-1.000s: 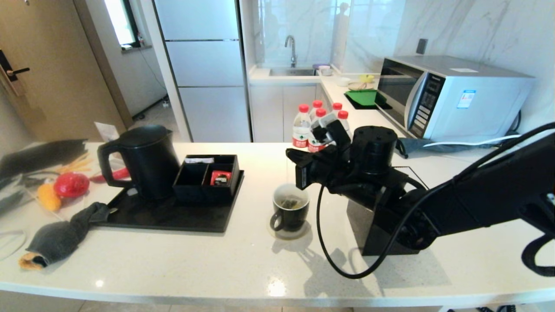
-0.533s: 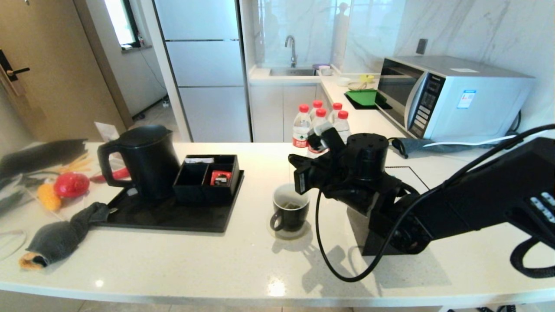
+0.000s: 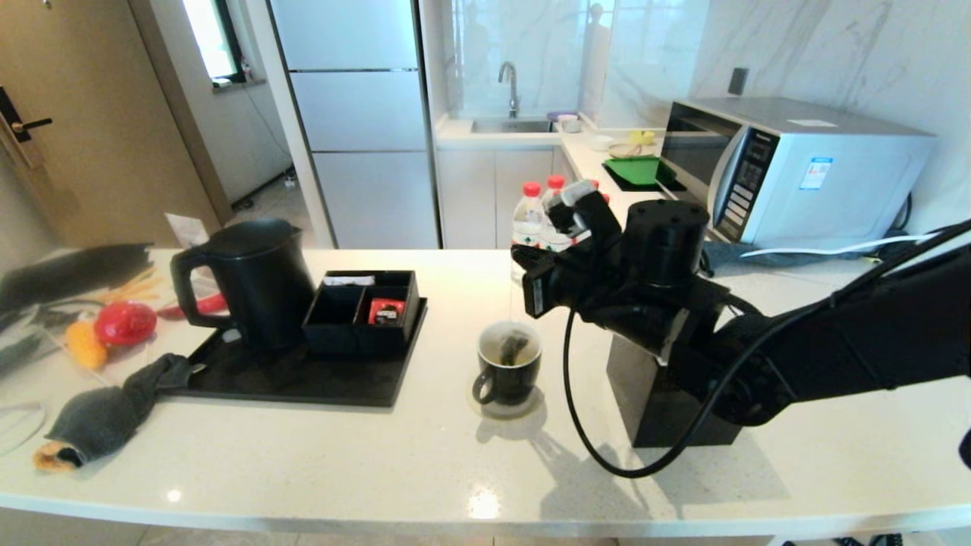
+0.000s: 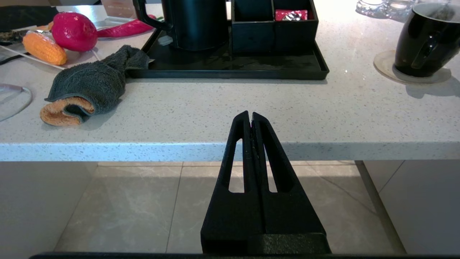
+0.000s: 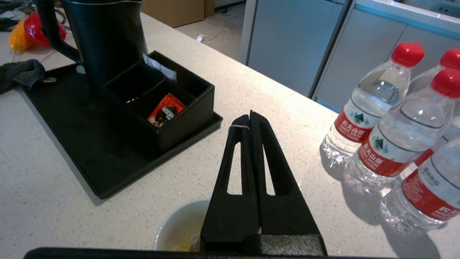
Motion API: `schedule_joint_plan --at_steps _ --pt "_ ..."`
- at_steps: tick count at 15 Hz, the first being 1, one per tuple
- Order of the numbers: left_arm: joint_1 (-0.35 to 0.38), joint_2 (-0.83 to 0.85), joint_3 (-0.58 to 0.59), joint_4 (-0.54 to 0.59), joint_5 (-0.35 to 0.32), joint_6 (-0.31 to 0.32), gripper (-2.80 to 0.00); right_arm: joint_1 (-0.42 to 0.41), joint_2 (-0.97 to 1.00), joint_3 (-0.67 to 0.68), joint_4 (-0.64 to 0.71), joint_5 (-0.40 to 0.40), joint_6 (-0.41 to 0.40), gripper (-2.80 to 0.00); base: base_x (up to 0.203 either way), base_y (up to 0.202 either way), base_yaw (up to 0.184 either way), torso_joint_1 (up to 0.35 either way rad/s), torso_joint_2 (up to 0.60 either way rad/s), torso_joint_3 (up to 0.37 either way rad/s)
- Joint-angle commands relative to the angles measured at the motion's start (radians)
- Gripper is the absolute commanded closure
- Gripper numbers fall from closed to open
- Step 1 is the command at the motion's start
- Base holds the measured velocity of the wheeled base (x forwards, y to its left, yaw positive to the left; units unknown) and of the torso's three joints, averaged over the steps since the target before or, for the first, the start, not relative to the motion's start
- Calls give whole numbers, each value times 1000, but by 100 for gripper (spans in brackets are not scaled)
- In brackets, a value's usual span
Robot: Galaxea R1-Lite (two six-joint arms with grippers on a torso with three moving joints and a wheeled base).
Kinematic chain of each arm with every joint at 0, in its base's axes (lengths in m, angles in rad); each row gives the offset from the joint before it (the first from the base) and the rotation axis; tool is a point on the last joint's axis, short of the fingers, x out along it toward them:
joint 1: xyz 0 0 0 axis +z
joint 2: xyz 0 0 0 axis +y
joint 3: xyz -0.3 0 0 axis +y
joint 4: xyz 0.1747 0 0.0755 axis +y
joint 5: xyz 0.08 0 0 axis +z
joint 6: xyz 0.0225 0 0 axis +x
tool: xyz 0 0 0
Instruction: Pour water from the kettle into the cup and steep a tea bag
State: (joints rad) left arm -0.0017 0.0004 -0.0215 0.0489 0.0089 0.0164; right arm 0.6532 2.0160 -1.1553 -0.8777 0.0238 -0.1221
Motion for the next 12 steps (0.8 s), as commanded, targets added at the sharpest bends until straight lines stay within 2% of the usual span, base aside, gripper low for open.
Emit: schedule_joint_plan --at_steps 1,12 --pt "0 0 0 0 0 0 0 2 -23 -18 2 1 -3 0 0 0 0 0 0 0" --pt "0 0 0 0 0 0 0 2 -105 16 5 4 1 0 0 0 0 0 0 0"
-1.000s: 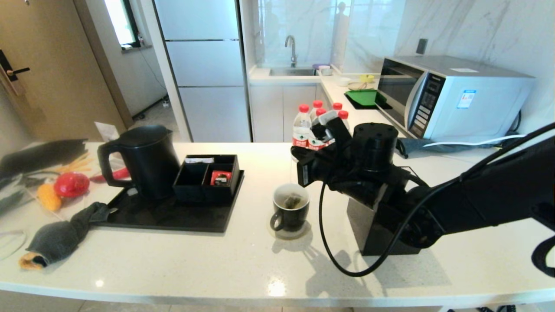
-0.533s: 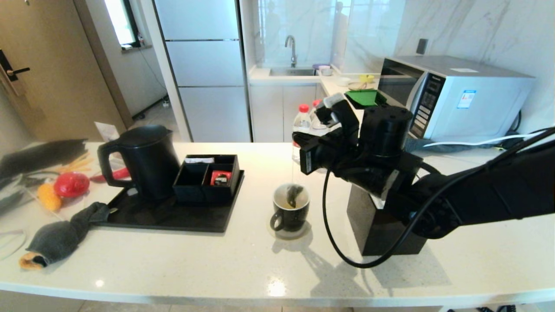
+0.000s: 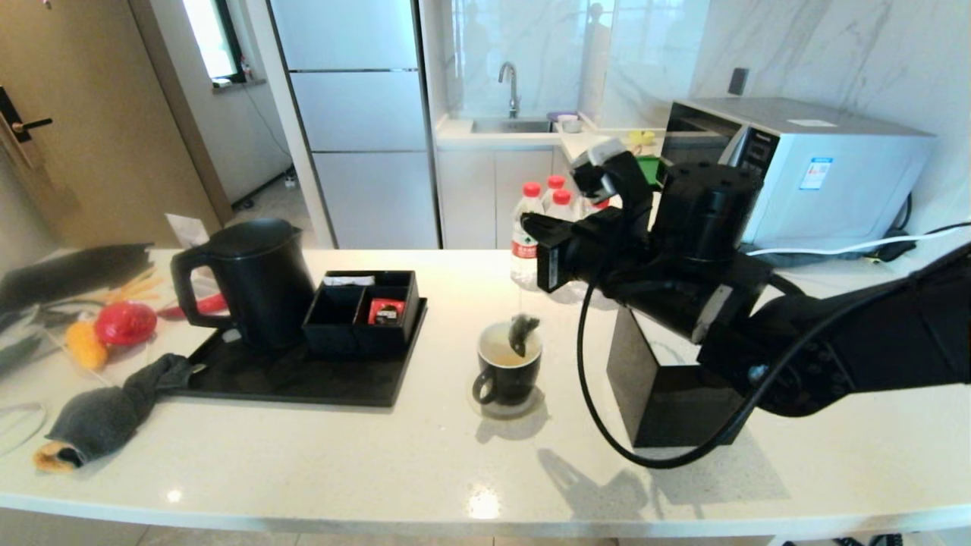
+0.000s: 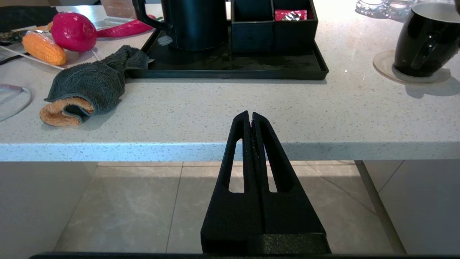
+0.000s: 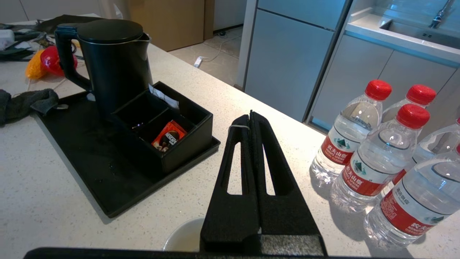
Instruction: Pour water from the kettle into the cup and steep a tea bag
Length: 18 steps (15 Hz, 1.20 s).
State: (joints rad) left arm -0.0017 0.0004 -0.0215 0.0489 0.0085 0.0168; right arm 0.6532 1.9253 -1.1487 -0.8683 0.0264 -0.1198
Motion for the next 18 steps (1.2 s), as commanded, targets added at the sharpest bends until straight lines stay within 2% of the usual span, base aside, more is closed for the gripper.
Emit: schedule_joint_plan --at_steps 1,12,18 --pt "0 0 0 0 1 0 0 2 -14 14 -5 1 -1 0 0 0 0 0 0 0" --pt "0 0 0 0 1 0 0 37 53 24 -8 3 -4 0 0 0 0 0 0 0" --pt "0 0 0 0 1 0 0 39 97 173 -106 1 -5 0 0 0 0 0 0 0"
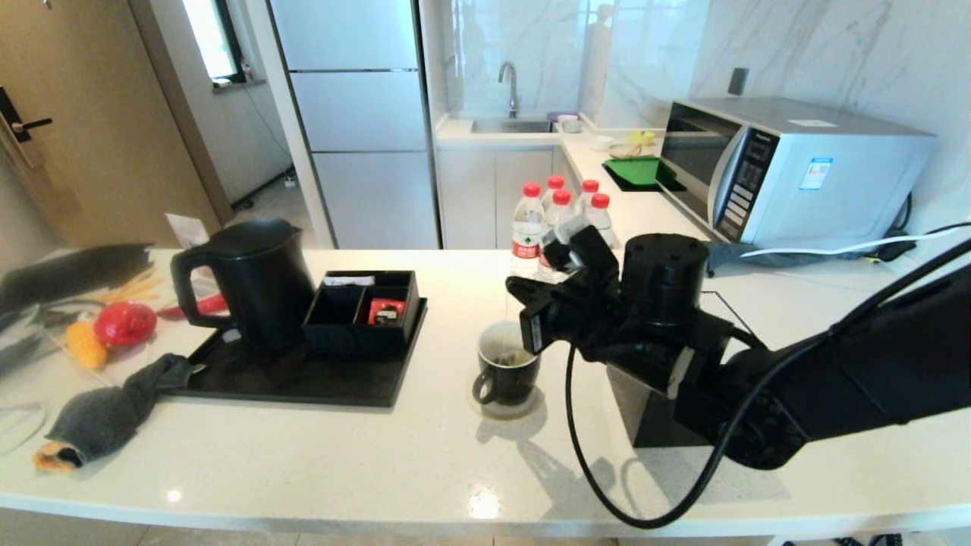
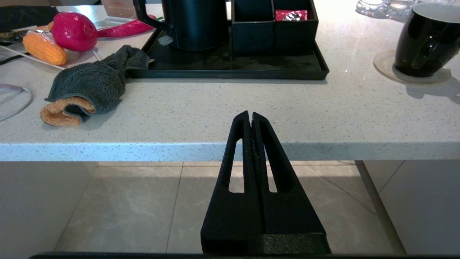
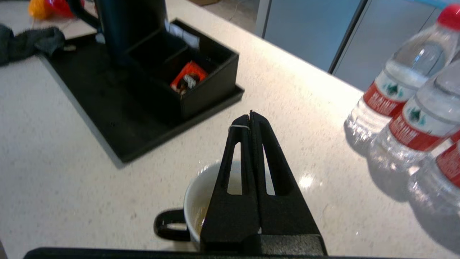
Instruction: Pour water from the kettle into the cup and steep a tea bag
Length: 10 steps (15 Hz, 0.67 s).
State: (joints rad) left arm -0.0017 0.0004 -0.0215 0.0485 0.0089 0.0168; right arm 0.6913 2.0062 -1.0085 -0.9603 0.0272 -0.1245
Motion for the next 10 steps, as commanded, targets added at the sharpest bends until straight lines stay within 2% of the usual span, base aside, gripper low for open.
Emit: schedule_joint_plan --at_steps 1,10 --pt "0 0 0 1 0 0 0 1 19 54 -29 0 1 0 0 0 0 0 0 0" --pt "0 0 0 1 0 0 0 -1 25 -31 -14 -1 3 0 0 0 0 0 0 0"
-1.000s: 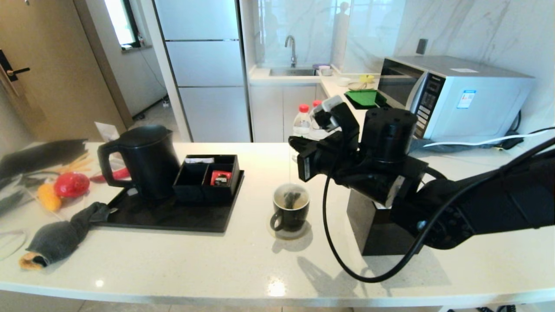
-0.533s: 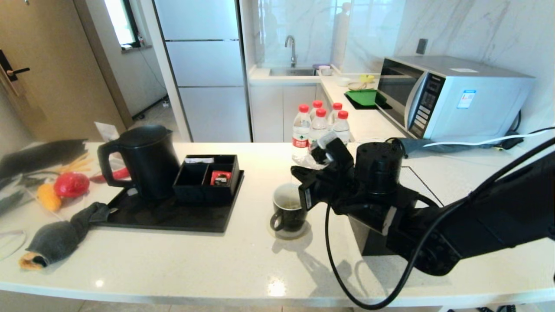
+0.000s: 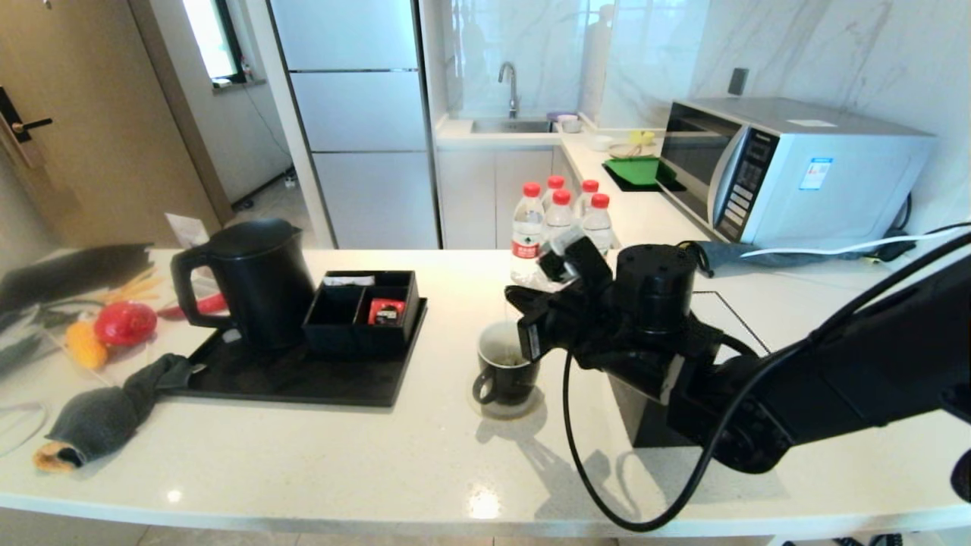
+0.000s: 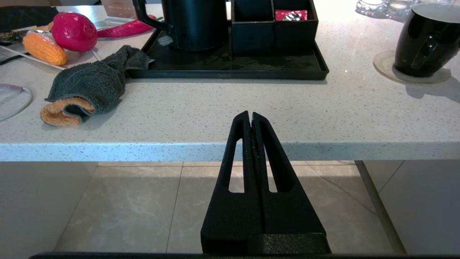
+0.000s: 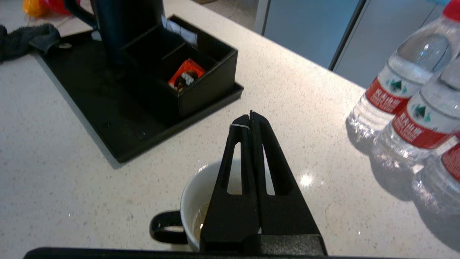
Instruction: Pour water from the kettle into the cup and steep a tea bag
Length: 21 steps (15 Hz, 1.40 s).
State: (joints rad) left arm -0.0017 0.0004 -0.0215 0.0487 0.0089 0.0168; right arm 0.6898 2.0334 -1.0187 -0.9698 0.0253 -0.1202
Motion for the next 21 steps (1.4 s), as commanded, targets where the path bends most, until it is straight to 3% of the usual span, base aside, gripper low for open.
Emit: schedule_joint_plan --at_steps 1,21 --pt "0 0 0 0 0 0 0 1 -4 -41 -3 0 -1 0 0 0 0 0 0 0" --pt "0 0 0 0 0 0 0 -15 -121 -72 42 -81 -7 0 0 0 0 0 0 0"
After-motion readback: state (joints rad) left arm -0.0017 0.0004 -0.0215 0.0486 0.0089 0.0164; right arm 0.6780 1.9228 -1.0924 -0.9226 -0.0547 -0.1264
